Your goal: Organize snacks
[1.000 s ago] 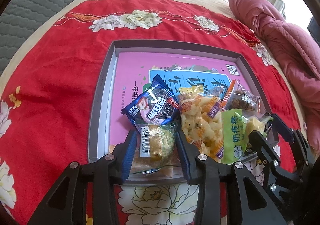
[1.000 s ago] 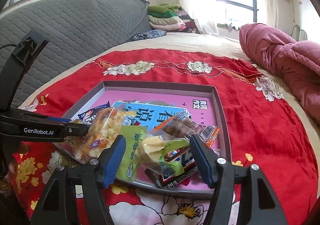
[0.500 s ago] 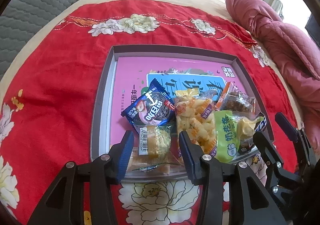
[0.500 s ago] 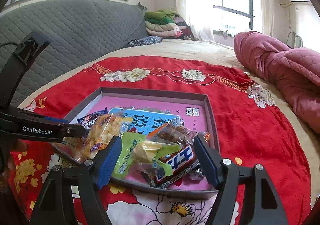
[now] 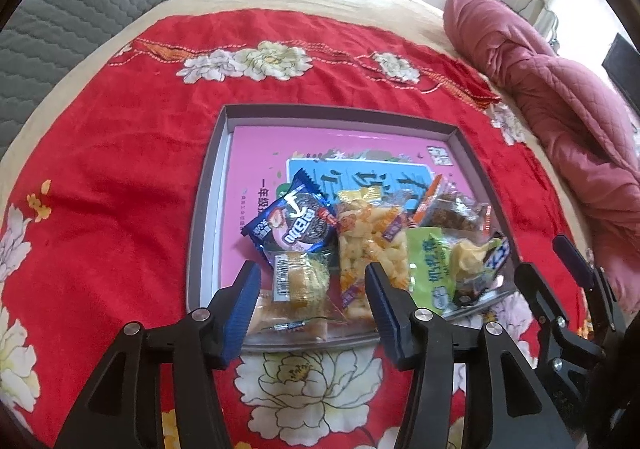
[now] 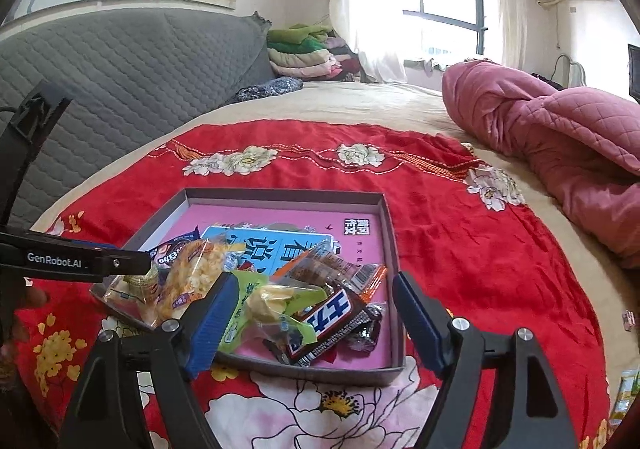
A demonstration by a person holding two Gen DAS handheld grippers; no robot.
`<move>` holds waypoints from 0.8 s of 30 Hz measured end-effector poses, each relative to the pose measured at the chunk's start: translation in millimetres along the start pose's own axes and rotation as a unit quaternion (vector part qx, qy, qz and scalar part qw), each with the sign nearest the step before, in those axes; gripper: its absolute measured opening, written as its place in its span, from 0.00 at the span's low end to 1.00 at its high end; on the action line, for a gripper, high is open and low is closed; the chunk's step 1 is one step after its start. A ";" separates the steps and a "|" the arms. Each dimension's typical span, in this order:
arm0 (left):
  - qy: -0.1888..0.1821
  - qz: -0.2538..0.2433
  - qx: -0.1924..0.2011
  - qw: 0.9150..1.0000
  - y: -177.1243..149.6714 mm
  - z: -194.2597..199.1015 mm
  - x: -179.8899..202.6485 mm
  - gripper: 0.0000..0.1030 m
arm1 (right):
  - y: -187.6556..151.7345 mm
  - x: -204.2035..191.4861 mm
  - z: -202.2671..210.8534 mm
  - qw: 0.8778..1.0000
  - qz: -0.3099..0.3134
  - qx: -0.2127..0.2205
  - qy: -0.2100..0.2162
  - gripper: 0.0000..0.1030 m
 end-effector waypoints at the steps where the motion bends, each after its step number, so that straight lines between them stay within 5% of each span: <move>1: -0.002 -0.003 0.001 1.000 -0.1 3.0 1.1 0.57 | 0.5 0.5 1.9 1.000 -0.001 0.000 -0.001 0.81; 24: -0.020 -0.019 0.007 1.000 -48.3 58.9 8.6 0.67 | 1.6 -4.1 71.3 0.999 -0.047 -0.018 0.013 0.88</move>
Point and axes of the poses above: each gripper's, at about its wrist camera, not at the fingertips, and z roughly against the way its jaws point, x to its right, y to its top, the point moved 2 cm from there along -z, roughly the way its jaws point, and after that the axes turned 5 degrees about -x, right-handed, at the moved point
